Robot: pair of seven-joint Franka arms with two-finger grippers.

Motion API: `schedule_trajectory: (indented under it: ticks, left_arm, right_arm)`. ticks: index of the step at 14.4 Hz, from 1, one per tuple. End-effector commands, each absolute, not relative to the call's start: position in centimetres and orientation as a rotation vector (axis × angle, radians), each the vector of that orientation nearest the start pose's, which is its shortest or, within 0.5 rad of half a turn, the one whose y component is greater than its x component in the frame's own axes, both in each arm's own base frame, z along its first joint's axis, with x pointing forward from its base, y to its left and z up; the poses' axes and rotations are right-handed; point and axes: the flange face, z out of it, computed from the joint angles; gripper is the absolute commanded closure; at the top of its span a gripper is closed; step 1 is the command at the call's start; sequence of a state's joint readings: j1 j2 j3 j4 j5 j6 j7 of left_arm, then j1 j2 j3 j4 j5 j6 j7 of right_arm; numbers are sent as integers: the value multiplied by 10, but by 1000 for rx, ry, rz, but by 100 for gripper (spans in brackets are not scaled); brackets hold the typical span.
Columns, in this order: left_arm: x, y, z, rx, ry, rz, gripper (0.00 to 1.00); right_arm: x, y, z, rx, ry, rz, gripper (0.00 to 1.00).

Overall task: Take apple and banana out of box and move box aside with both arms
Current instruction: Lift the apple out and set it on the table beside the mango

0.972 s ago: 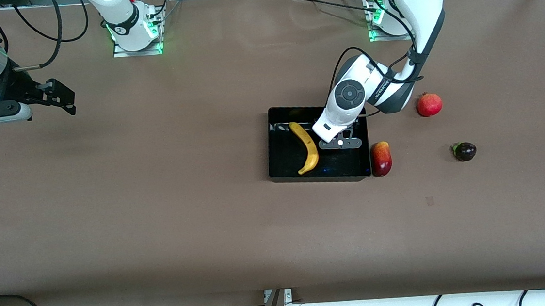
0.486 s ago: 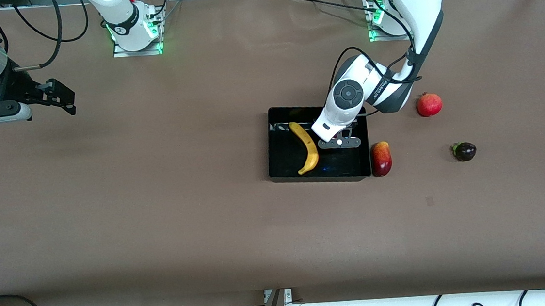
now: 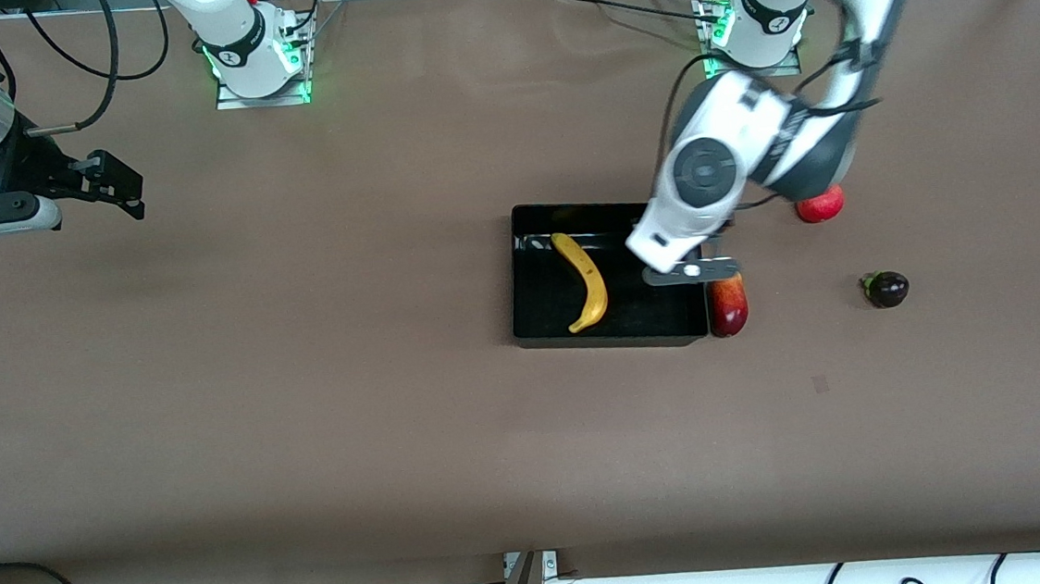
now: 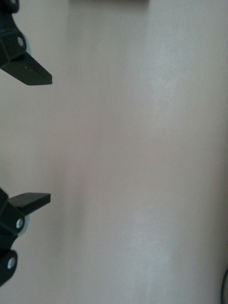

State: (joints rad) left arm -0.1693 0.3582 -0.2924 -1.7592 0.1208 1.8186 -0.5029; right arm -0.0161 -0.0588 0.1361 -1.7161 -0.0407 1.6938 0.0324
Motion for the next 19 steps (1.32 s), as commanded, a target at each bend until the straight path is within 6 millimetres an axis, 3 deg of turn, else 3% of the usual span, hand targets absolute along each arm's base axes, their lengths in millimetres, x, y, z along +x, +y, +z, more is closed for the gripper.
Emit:
schedule_trajectory:
  ticks: [1,2,4,8,10,12,13,14,15,17,19]
  left_arm:
    - [574,-173,350,-2974,145,467,79]
    - [574,-146,339,-2976,199,517,77]
    - [565,-113,311,-2979,231,577,77]
    - [531,-80,243,-3048,349,449,73]
    - [519,-63,220,-3078,380,398,73]
    - [515,-63,210,-3087,382,388,67]
    - [515,-63,207,-3089,382,390,52]
    - [515,-63,205,-3091,381,393,19]
    - [518,-64,208,-3092,382,383,0]
    - [525,-64,219,-3091,379,355,0]
    - [541,-69,250,-3082,374,310,0]
  right_arm:
    - [544,62,602,-3196,-143,-75,0]
    - [544,62,602,-3196,-141,-75,0]
    - [544,62,602,-3196,-143,-75,0]
    - [544,62,602,-3196,-143,-75,0]
    - [544,62,602,-3196,-143,-75,0]
    - [544,62,602,-3196,-143,-75,0]
    - [544,62,602,-3196,-143,-75,0]
    - [544,62,602,-3196,-143,-75,0]
    - [544,62,602,-3196,-143,-75,0]
    - [544,62,602,-3196,-143,-75,0]
    - [544,62,602,-3196,-143,-75,0]
